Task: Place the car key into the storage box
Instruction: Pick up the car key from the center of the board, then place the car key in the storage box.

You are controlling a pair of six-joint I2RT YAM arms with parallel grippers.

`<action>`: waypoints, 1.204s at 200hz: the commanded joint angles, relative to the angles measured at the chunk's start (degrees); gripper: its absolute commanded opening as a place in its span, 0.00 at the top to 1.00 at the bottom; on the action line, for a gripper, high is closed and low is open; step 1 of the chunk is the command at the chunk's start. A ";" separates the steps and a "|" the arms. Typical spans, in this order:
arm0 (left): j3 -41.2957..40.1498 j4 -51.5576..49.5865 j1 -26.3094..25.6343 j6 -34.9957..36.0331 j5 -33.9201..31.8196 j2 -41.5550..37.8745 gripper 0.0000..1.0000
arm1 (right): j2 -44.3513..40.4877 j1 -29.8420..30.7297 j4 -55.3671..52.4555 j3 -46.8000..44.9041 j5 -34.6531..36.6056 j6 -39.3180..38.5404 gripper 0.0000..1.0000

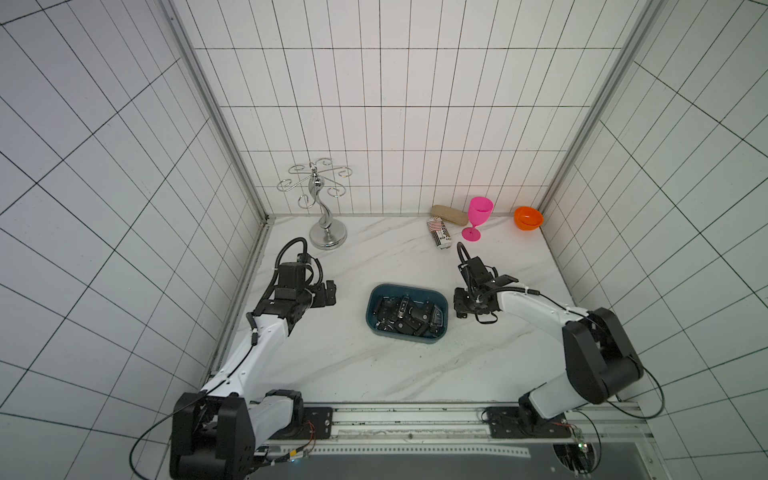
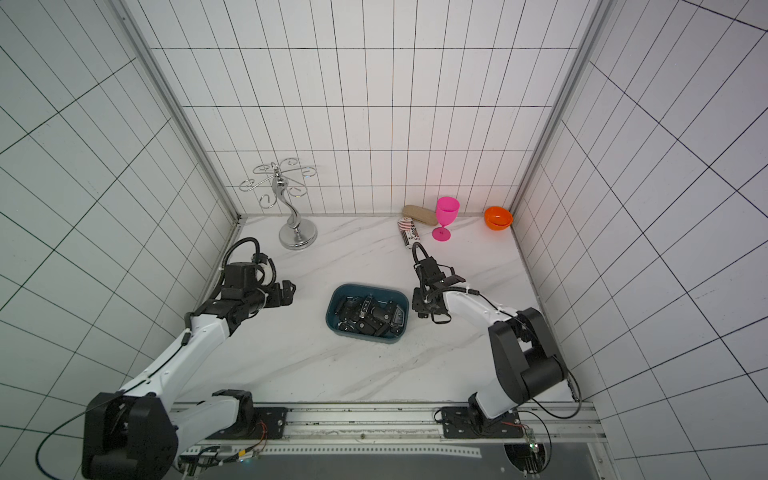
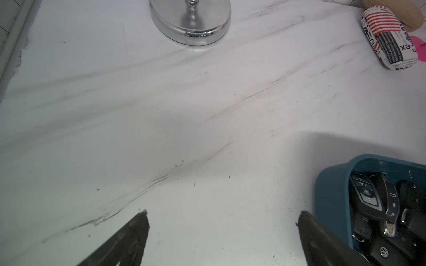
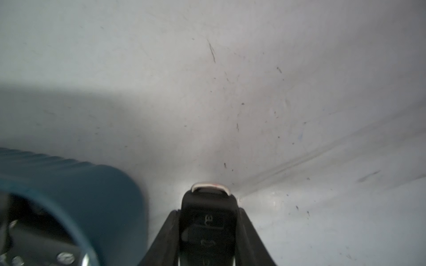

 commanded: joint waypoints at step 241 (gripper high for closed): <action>-2.06 9.01 3.35 -4.32 -13.64 -0.74 0.02 | 22.89 24.59 0.78 21.18 -12.10 -11.01 0.71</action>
